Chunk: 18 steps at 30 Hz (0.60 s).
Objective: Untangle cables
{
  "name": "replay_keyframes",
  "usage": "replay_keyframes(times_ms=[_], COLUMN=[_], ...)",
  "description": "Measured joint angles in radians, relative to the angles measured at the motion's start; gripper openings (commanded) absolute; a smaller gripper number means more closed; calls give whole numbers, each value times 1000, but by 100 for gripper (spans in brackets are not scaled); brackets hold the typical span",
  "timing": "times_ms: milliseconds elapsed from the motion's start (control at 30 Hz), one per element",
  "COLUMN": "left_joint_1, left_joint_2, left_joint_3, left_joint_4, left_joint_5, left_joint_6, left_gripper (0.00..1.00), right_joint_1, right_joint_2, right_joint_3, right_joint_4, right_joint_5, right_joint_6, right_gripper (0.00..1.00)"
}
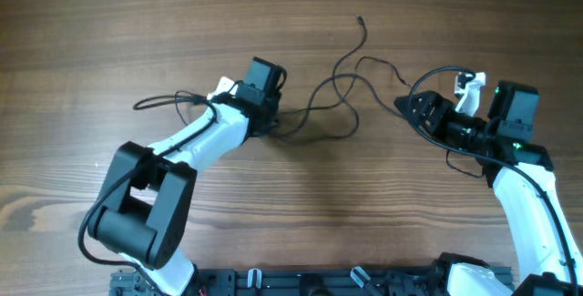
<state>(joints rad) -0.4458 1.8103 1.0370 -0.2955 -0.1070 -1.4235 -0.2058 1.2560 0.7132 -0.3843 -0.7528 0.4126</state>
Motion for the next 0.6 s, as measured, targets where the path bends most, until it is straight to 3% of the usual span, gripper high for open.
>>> replay_keyframes(times_ms=[100,200,300,433,533,600], left_joint_1=[16,11,-21,-49,-49,-49], left_joint_2=[-16,-111,-253,-354,-363,-363], left_joint_3=[28,129,259,292,290,288], left_joint_4=[65,30,-56,-201,-386,-424], left_joint_5=[96,187,233,288,341,442], left_joint_6=[181,341,451,628,826,980], left_gripper=[4,4,4,4,4,4], right_joint_1=[0,0,0,0,0,5], right_joint_2=[0,-1,-1,-1,-1,-1], right_joint_3=[0,0,0,0,0,-1], right_joint_4=[-14,-24,-26,-18,22,87], right_joint_5=[7,43,54,-8,-96,-131], right_joint_6=[-27,-57,-74,-134,-205,-229], right_gripper=[100,100,100,100,100,100])
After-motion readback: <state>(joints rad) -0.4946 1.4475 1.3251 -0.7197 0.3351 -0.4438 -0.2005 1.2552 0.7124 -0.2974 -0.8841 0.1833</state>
